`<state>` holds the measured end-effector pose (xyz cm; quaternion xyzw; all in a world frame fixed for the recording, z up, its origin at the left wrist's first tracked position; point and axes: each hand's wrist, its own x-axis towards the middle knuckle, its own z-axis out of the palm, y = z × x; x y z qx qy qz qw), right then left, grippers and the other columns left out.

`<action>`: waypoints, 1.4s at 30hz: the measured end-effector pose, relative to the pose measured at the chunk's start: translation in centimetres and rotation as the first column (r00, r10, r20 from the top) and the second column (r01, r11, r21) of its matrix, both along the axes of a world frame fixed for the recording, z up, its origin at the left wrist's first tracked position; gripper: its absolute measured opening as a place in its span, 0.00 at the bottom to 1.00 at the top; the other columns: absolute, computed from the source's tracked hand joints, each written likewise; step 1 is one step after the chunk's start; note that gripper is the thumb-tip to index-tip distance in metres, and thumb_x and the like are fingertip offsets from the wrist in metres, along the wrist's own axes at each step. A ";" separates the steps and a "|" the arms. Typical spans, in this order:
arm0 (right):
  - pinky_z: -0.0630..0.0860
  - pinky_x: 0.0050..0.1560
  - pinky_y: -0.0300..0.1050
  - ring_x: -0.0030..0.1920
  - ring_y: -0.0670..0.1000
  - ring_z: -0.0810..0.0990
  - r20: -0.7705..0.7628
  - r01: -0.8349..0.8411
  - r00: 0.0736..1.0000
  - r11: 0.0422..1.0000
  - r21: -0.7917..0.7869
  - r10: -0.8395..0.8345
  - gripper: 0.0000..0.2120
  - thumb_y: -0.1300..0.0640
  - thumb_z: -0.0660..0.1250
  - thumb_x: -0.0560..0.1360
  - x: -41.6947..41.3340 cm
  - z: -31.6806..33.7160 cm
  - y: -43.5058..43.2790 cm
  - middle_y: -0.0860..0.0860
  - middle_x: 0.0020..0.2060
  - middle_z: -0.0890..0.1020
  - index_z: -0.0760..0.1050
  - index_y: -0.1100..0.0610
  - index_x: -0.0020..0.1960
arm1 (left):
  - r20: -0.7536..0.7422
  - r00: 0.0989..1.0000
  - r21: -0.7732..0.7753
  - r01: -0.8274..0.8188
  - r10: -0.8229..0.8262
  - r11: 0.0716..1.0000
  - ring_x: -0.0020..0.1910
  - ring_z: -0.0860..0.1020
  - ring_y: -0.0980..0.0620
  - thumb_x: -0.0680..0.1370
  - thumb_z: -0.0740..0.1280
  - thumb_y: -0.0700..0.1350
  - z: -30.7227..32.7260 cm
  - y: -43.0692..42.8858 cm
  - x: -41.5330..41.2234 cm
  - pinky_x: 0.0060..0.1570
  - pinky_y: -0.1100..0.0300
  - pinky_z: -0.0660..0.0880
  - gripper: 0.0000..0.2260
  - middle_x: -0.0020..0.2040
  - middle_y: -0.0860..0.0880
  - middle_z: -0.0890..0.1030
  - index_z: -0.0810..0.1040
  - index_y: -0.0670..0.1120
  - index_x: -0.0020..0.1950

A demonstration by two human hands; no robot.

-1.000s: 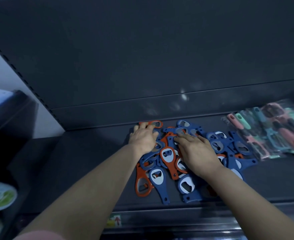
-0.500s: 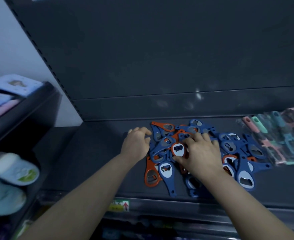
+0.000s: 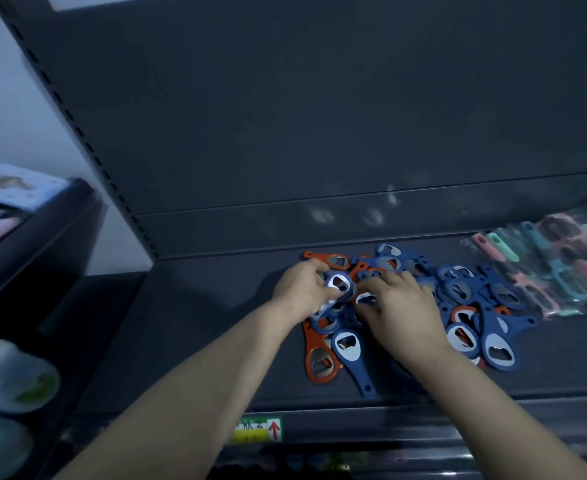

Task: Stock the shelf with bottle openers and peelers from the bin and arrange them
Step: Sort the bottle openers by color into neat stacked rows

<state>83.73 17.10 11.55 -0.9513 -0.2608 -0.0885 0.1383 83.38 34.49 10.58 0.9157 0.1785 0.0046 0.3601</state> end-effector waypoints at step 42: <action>0.73 0.49 0.43 0.51 0.49 0.79 -0.351 -0.334 0.869 0.937 0.101 0.348 0.05 0.49 0.73 0.69 0.6 0.1 15.6 0.44 0.43 0.82 0.78 0.46 0.44 | 0.173 0.864 0.017 -0.482 0.473 0.876 0.43 0.80 0.49 0.72 0.70 0.40 -1.0 19.4 -8.5 0.43 0.59 0.74 0.03 0.41 0.49 0.83 0.80 0.46 0.44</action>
